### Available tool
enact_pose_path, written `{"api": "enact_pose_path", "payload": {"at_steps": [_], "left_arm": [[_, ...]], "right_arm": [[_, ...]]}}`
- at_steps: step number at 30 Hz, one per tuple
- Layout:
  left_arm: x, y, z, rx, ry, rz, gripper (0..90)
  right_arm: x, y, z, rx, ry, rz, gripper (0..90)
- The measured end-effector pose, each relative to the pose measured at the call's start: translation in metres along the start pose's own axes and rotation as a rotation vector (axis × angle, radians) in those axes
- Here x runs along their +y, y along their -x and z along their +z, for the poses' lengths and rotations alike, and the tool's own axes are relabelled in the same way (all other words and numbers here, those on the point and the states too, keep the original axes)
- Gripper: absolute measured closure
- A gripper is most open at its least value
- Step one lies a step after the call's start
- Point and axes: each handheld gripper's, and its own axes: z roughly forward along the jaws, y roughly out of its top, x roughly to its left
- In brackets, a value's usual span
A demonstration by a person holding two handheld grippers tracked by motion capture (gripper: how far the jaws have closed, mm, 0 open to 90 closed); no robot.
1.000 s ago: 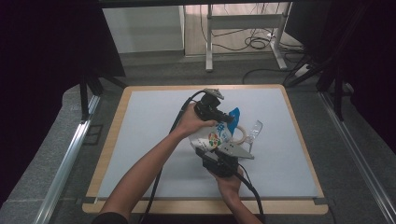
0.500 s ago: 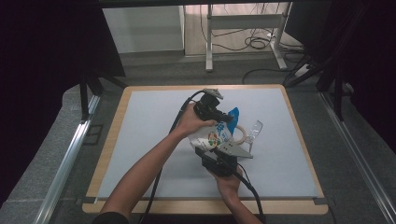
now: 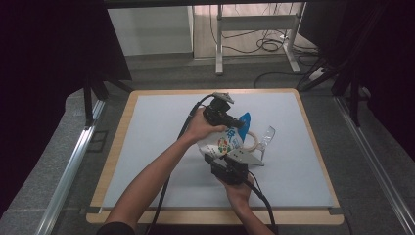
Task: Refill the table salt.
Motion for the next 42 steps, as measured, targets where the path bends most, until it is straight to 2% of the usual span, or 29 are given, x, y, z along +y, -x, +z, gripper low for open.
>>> {"api": "enact_pose_path", "payload": {"at_steps": [14, 42], "left_arm": [[0.0051, 0.0007, 0.0005, 0.0, -0.018, 0.011, 88.8], [0.0097, -0.002, 0.0057, 0.013, -0.034, 0.017, 88.8]], "right_arm": [[0.0002, -0.0034, 0.0018, -0.023, 0.027, 0.01, 59.2], [0.0004, 0.0034, 0.0036, -0.022, 0.033, 0.03, 59.3]]}}
